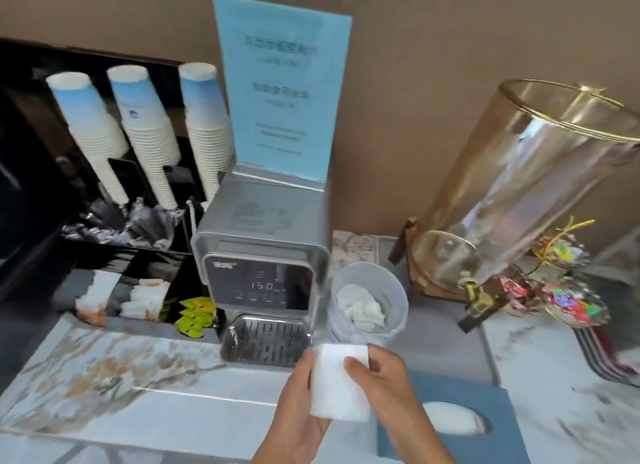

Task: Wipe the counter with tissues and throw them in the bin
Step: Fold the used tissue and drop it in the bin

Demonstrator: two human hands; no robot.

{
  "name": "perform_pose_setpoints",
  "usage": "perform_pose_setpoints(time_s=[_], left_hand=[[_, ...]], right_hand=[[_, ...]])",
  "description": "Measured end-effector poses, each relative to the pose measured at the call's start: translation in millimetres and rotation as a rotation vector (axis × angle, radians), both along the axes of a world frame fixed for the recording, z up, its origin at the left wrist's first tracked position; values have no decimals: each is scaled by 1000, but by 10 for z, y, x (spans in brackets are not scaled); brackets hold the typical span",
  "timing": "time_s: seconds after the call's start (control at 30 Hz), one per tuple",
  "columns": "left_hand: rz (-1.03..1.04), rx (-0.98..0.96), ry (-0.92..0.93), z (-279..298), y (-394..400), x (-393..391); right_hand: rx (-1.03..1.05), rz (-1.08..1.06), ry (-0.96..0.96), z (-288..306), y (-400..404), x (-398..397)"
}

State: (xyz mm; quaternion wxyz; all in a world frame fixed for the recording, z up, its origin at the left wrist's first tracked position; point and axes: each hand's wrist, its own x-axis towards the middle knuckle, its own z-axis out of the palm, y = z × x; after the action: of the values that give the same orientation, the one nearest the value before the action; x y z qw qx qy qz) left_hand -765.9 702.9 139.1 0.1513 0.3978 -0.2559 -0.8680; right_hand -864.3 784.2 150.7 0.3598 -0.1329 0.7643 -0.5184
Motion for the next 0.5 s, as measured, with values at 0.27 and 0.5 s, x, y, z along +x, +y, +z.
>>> perform_pose_setpoints(time_s=[0.27,0.5], left_hand=[[-2,-52,-130,-132,12,-188],[34,-21,-205,-253,-84,-138]], right_hand=[[84,42,240,255,-289,-1003],[409,275,447,151,-774,-1489]])
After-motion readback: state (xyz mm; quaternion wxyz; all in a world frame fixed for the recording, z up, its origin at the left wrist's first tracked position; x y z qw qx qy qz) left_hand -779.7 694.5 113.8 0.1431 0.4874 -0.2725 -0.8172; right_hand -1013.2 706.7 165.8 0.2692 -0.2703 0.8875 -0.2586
